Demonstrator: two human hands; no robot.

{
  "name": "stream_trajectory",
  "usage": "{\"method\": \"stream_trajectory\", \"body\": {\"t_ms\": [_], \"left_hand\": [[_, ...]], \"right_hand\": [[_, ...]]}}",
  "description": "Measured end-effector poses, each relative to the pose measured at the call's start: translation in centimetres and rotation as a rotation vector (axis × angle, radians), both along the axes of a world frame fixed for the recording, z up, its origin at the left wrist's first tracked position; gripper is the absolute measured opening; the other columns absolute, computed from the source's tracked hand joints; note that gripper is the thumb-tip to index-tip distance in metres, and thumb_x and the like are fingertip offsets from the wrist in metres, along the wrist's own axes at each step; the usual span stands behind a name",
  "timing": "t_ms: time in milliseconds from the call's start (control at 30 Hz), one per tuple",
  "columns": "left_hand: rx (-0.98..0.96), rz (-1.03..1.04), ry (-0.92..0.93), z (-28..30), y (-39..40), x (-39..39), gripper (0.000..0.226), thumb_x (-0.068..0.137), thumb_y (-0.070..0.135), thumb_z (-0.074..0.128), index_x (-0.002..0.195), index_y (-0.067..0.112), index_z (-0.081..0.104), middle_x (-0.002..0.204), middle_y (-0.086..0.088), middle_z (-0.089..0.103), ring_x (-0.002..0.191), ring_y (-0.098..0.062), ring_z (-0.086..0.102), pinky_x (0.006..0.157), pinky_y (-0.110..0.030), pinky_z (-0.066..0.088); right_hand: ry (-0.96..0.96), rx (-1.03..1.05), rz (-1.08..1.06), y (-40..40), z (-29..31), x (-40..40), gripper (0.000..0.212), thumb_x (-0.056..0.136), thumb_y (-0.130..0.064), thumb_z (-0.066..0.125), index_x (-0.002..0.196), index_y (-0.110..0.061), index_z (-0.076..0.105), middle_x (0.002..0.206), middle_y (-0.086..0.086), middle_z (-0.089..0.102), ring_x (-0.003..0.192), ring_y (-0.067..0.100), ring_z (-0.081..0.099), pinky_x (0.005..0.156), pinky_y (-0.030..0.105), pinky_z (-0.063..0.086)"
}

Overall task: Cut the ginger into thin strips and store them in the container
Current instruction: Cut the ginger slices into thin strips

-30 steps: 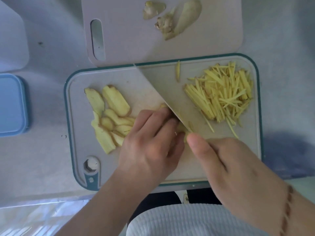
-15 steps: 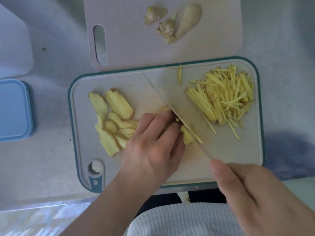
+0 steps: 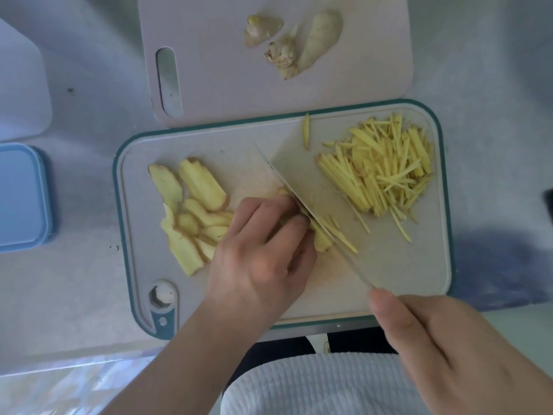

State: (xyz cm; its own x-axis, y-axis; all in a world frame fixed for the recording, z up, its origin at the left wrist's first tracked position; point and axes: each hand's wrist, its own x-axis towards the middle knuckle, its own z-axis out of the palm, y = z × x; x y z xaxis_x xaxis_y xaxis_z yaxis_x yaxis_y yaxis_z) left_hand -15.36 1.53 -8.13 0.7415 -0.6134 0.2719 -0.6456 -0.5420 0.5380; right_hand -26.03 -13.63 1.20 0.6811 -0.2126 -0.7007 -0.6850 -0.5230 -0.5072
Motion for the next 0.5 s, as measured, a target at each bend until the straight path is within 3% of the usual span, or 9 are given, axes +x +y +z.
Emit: {"method": "stream_trajectory", "body": {"t_ms": [133,233,367,500], "left_hand": [[-0.001,0.000,-0.013,0.0,0.1,-0.1,0.013,0.090,0.001,0.068,0.080,0.002,0.076,0.093,-0.010,0.071,0.075,-0.028,0.063,0.084,-0.020,0.042],[-0.013,0.016,-0.027,-0.1,0.0,-0.1,0.017,0.090,0.000,0.067,0.075,0.002,0.075,0.085,-0.008,0.068,0.074,-0.025,0.058,0.083,-0.018,0.039],[-0.030,0.013,-0.039,-0.1,0.0,-0.1,0.017,0.091,0.000,0.068,0.076,0.002,0.075,0.085,-0.009,0.069,0.074,-0.025,0.058,0.083,-0.019,0.040],[-0.041,-0.008,-0.034,-0.2,0.0,0.0,0.014,0.091,0.001,0.068,0.080,0.002,0.078,0.091,-0.008,0.073,0.075,-0.026,0.063,0.084,-0.021,0.043]], "right_hand": [[-0.012,-0.014,-0.001,0.3,0.2,0.4,0.063,0.063,-0.085,0.002,0.072,-0.047,0.051,0.065,-0.026,0.055,0.072,0.000,0.053,0.060,0.015,0.038],[-0.008,0.009,0.009,0.0,0.6,0.8,0.066,0.063,-0.085,0.005,0.069,-0.038,0.051,0.056,-0.016,0.054,0.063,0.002,0.054,0.054,0.011,0.038],[0.005,0.010,0.020,-0.1,0.6,0.7,0.062,0.063,-0.085,0.003,0.071,-0.047,0.051,0.058,-0.022,0.054,0.067,0.001,0.054,0.058,0.013,0.039],[-0.014,-0.002,0.032,0.1,-0.6,0.7,0.063,0.066,-0.084,0.004,0.067,-0.042,0.050,0.054,-0.016,0.052,0.058,0.006,0.051,0.055,0.016,0.038]]}}
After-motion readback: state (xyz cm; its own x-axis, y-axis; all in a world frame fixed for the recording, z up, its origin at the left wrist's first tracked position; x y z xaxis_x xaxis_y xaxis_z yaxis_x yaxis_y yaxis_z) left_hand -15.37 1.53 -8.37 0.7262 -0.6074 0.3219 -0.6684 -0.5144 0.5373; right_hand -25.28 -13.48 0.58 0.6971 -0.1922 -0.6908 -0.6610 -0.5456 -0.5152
